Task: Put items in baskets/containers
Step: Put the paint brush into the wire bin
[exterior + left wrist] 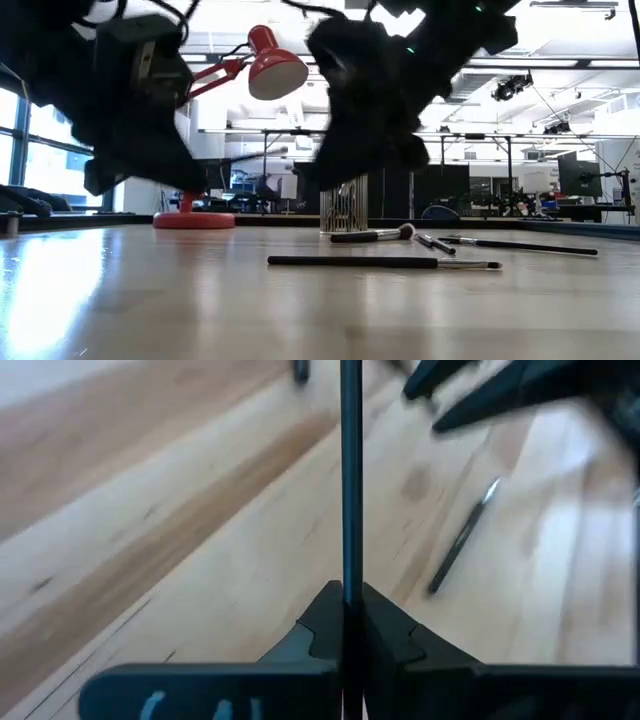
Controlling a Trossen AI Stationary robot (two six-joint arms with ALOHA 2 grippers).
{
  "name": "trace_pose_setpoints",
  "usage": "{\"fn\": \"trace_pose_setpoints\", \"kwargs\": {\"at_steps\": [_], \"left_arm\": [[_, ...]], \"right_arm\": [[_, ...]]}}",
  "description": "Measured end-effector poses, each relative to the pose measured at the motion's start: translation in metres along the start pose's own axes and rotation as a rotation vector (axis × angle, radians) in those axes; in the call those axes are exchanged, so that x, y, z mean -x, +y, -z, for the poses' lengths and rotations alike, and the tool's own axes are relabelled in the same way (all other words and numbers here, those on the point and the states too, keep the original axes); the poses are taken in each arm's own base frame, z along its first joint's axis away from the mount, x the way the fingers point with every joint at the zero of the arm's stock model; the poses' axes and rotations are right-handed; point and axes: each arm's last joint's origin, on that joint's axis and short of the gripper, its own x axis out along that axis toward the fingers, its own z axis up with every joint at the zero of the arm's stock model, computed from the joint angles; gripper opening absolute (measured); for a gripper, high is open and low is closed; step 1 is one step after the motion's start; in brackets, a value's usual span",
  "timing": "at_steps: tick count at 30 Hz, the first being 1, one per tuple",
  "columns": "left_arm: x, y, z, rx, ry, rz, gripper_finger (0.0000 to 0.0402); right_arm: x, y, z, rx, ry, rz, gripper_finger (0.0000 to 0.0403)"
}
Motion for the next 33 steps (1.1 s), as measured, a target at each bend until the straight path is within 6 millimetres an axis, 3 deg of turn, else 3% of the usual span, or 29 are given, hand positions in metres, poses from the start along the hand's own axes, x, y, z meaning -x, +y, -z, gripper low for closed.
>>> {"fn": "trace_pose_setpoints", "kwargs": {"at_steps": [10, 17, 33], "left_arm": [[0.007, -0.018, -0.006, 0.092, -0.243, 0.082, 0.0005], [0.008, -0.020, -0.008, 0.072, -0.282, 0.088, 0.0004], [0.009, -0.020, -0.011, 0.085, -0.347, 0.066, 0.0004]], "right_arm": [[0.001, 0.006, -0.032, -0.304, -0.212, -0.201, 0.0129], [0.005, 0.010, -0.047, -0.376, -0.300, -0.332, 0.0131], [0.002, -0.002, -0.054, -0.595, -0.375, -0.247, 0.0120]]}}
